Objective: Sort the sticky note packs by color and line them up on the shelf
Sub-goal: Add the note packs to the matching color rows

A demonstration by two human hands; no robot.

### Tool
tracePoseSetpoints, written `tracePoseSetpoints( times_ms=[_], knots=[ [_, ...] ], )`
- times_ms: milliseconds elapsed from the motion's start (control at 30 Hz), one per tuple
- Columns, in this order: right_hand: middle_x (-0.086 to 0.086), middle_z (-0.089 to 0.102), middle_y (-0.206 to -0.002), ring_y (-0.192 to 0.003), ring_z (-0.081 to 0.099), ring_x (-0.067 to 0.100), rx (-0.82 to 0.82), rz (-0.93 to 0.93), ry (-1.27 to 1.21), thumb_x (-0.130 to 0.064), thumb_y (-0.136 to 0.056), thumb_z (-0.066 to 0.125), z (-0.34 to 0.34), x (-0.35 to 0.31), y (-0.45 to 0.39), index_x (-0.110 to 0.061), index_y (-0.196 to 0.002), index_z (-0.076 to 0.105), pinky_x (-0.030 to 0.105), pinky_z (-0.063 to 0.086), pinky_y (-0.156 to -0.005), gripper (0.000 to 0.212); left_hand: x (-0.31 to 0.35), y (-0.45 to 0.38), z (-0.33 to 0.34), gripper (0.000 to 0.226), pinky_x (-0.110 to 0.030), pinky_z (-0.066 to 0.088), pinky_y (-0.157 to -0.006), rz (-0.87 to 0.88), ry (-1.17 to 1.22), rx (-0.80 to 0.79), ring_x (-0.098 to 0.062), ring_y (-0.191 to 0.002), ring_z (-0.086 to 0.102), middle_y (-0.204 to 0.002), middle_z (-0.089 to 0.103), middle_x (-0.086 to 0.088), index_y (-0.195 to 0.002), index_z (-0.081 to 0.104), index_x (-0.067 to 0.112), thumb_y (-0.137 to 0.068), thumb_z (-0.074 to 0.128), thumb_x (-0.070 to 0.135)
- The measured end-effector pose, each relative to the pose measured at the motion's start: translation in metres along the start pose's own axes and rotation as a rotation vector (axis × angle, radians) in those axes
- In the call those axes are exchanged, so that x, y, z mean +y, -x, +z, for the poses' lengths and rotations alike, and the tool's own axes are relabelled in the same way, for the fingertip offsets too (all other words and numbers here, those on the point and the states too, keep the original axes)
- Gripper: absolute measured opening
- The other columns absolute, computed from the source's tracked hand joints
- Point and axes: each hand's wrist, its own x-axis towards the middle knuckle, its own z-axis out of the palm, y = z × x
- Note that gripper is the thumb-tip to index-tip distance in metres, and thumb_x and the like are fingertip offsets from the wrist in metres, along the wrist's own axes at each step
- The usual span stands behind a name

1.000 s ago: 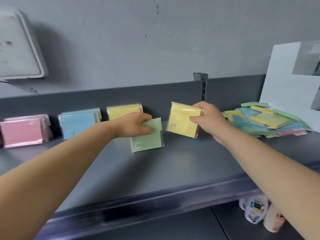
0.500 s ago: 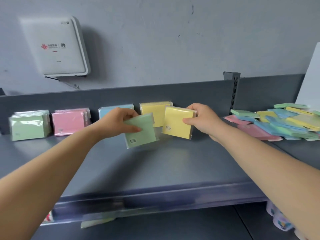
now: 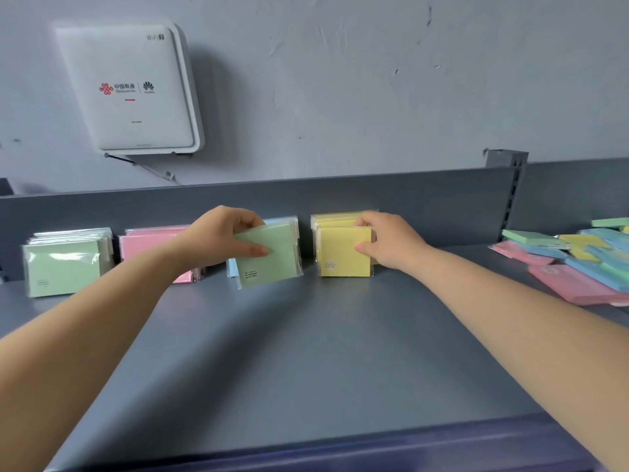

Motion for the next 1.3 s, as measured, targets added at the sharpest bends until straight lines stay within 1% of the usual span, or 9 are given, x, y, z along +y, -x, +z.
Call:
tracePoseSetpoints(
  times_ms=[133,333,467,633,767,867,1000,1200,1300],
  knots=[
    [-0.003,0.052,-0.130,-0.111,0.053,0.020,0.082,-0.063,0.283,-0.030,-0.090,0.058,0.004,-0.003,-0.007,-0.020,-0.122,0.047,0.031,0.039,-0.085,0.036,-0.012,-0.008,-0.007,0.018,-0.003,0.042,-0.057,0.026,-0.004,-0.020,0.009,-0.056,0.057,-0.061,0.063,0.028,-0.080,0.064,0.026,-0.074,0.078,0.017],
    [0.003,0.043,-0.123,-0.099,0.053,0.022,0.161,-0.022,0.434,-0.026,-0.085,0.063,0.015,-0.010,-0.011,-0.016,-0.123,0.042,0.033,0.046,-0.070,0.044,-0.024,-0.012,-0.012,0.017,-0.004,0.042,-0.056,0.057,-0.027,-0.037,0.007,-0.056,0.057,-0.070,0.066,0.014,-0.079,0.064,0.025,-0.074,0.077,0.017],
    [0.004,0.041,-0.124,-0.099,0.052,0.023,0.178,0.015,0.455,-0.027,-0.083,0.065,0.013,-0.018,-0.007,-0.014,-0.124,0.040,0.032,0.046,-0.066,0.050,-0.024,-0.004,-0.015,0.018,-0.004,0.040,-0.055,0.072,-0.058,-0.046,0.008,-0.055,0.056,-0.072,0.065,0.013,-0.077,0.062,0.028,-0.075,0.077,0.018],
    [0.000,0.045,-0.124,-0.106,0.052,0.021,0.204,-0.044,0.262,-0.030,-0.083,0.066,0.005,-0.039,0.010,-0.016,-0.123,0.044,0.031,0.043,-0.074,0.048,-0.016,0.024,-0.024,0.015,-0.006,0.040,-0.053,0.063,-0.070,-0.029,0.006,-0.056,0.054,-0.073,0.064,0.012,-0.079,0.063,0.026,-0.075,0.076,0.020],
    [-0.004,0.054,-0.102,-0.074,0.048,0.007,0.153,-0.131,-0.167,-0.031,-0.083,0.066,0.008,-0.080,0.038,-0.017,-0.108,0.055,0.027,0.041,-0.073,0.031,-0.009,0.061,-0.032,0.014,-0.009,0.041,-0.054,0.025,-0.067,-0.042,0.002,-0.059,0.055,-0.076,0.064,0.012,-0.084,0.064,0.024,-0.076,0.076,0.022],
    [-0.008,0.056,-0.088,-0.067,0.046,0.009,-0.028,-0.208,-0.429,-0.031,-0.083,0.066,0.018,-0.117,0.065,-0.020,-0.099,0.058,0.023,0.040,-0.070,0.021,-0.006,0.091,-0.040,0.015,-0.012,0.040,-0.059,-0.002,-0.080,-0.049,-0.006,-0.069,0.056,-0.081,0.063,0.008,-0.087,0.064,0.023,-0.077,0.075,0.021],
    [-0.013,0.054,-0.079,-0.068,0.046,0.011,-0.145,-0.311,-0.415,-0.025,-0.083,0.068,0.035,-0.160,0.090,-0.021,-0.094,0.058,0.013,0.037,-0.064,0.015,-0.008,0.128,-0.053,0.016,-0.013,0.043,-0.063,-0.020,-0.061,-0.062,-0.006,-0.070,0.056,-0.082,0.065,0.006,-0.086,0.063,0.027,-0.077,0.075,0.020],
    [0.001,0.059,-0.072,-0.056,0.060,0.011,-0.196,-0.311,-0.450,-0.014,-0.085,0.066,0.059,-0.206,0.102,-0.017,-0.080,0.056,0.008,0.040,-0.055,0.011,-0.033,0.168,-0.080,0.016,-0.033,0.050,-0.073,-0.080,-0.100,-0.027,-0.019,-0.076,0.060,-0.088,0.069,-0.005,-0.091,0.067,0.018,-0.077,0.075,0.021],
    [0.005,0.067,-0.075,-0.054,0.060,0.005,-0.190,-0.297,-0.434,-0.015,-0.085,0.065,0.072,-0.225,0.098,-0.024,-0.072,0.054,0.014,0.043,-0.065,0.020,-0.062,0.181,-0.101,0.011,-0.025,0.048,-0.065,-0.133,-0.072,-0.011,-0.006,-0.059,0.058,-0.077,0.068,0.001,-0.085,0.065,0.020,-0.078,0.074,0.023]
  ],
)
